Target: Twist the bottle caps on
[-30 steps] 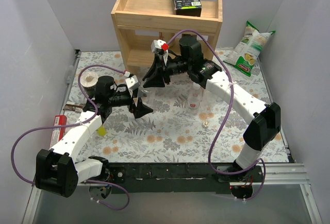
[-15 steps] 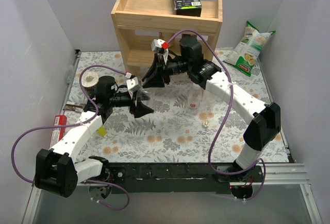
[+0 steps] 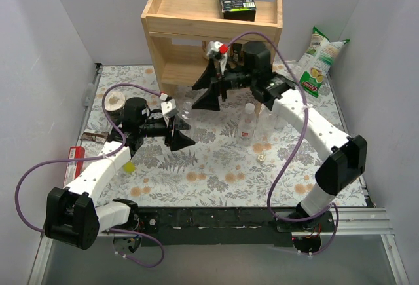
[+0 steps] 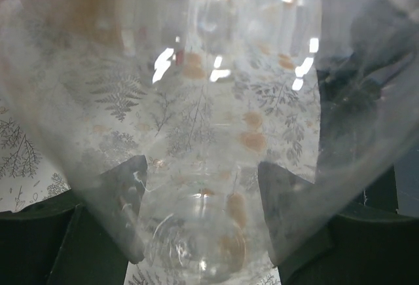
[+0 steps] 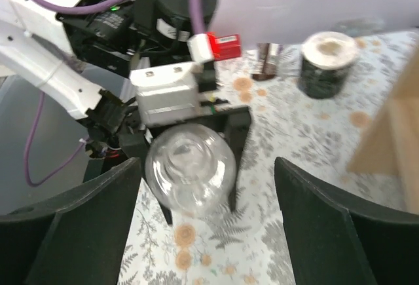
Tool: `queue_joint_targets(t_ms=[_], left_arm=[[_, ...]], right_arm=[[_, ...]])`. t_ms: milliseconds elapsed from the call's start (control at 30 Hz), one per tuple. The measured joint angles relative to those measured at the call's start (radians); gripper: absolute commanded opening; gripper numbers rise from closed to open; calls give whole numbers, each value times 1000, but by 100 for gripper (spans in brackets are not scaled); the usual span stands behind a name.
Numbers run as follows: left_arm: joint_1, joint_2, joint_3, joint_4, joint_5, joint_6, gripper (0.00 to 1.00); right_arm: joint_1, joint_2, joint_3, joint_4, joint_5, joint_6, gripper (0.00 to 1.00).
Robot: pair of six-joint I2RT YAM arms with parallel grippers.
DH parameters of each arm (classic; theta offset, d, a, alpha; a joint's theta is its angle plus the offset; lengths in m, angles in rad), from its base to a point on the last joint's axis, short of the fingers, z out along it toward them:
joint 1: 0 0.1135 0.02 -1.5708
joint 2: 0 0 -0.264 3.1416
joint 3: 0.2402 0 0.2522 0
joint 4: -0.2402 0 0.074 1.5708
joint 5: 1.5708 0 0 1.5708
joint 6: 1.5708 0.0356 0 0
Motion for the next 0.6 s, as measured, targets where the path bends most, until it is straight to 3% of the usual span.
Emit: queue_joint_targets(t_ms=[133,200,267,333,400,467,600], left_arm=[[0,0,-13,0,0,0,0],[0,0,-15,-3,-1,3,0],[0,0,-16,-9,-3,18,0],[-1,0,-17,-21,-11,44,0],[-4,0,-21,-33,-21,68,0],[-6,0,-30,-45,-33,91,0],[-6,0,-35,-78,-38,126,0]], right_arm=[[-132,-81,0,-54,0,-14,90],[-190,-131,1,-115,-4,-79,84],[-215,-184,7,-254,-2,-248,77],[-204,-231,8,-441,17,-494,58],[-186,-264,-19,-602,53,-708,51],[-177,-294,-97,-708,98,-874,51],[-177,-352,-403,-829,248,-1143,60]])
